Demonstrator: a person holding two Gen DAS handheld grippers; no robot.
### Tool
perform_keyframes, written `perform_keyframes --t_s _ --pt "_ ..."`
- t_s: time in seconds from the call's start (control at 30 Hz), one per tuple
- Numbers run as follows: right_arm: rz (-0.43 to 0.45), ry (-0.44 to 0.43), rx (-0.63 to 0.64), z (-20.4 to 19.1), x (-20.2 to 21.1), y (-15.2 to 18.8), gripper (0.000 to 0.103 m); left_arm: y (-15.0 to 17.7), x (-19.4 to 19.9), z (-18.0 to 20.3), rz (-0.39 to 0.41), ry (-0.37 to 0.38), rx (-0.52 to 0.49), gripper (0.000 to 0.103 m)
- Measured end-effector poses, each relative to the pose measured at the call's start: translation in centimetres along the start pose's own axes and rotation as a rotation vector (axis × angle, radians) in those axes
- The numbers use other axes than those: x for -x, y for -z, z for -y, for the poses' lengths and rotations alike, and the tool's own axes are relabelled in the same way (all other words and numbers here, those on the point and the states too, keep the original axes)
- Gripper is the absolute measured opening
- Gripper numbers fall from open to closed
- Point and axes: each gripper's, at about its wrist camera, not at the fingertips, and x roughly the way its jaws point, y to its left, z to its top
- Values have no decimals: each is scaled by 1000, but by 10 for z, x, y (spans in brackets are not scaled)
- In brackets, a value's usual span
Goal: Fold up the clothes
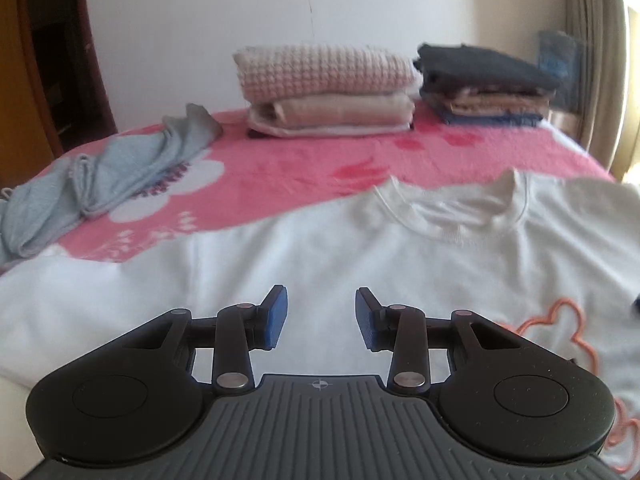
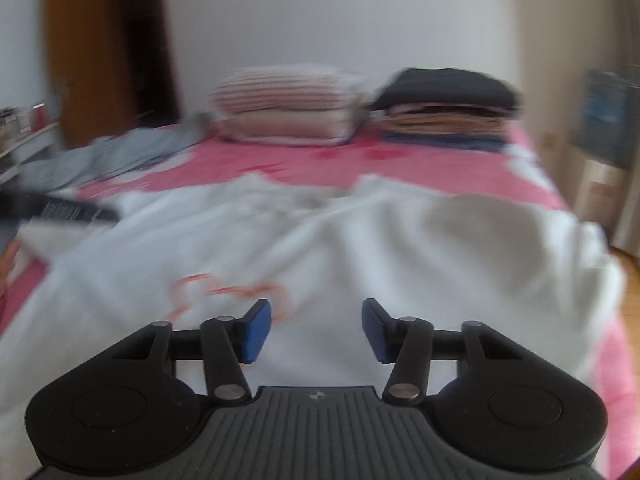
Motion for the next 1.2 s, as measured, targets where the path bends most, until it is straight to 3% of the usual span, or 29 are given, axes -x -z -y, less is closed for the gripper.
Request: perform_keyframes --t_s 0.27,0.4,0.47,0.57,0.77,0.93,1.07,1.1,1.2 --pt "54 188 -180 106 10 -8 43 14 -35 14 -34 -14 21 37" --pt "101 278 -496 190 26 -3 51 17 -42 22 -6 -38 4 39" --pt "102 263 -717 239 27 9 53 20 -44 25 13 -52 -15 43" --pt "77 154 -1017 301 15 34 56 25 -46 29 41 -79 -36 50" --pt "41 26 -1350 359 -32 62 67 28 -49 34 73 -119 -49 55" --pt "20 -100 -1482 379 -69 62 73 30 -49 37 82 -137 -64 56" --pt "-38 -117 -1531 384 -88 57 74 30 -49 38 83 -144 -67 57" --pt "-24 -114 -1523 383 -87 54 72 30 -49 38 84 -146 -69 57" --pt "1 -76 -1444 380 -81 42 49 30 -49 39 85 -153 -76 58"
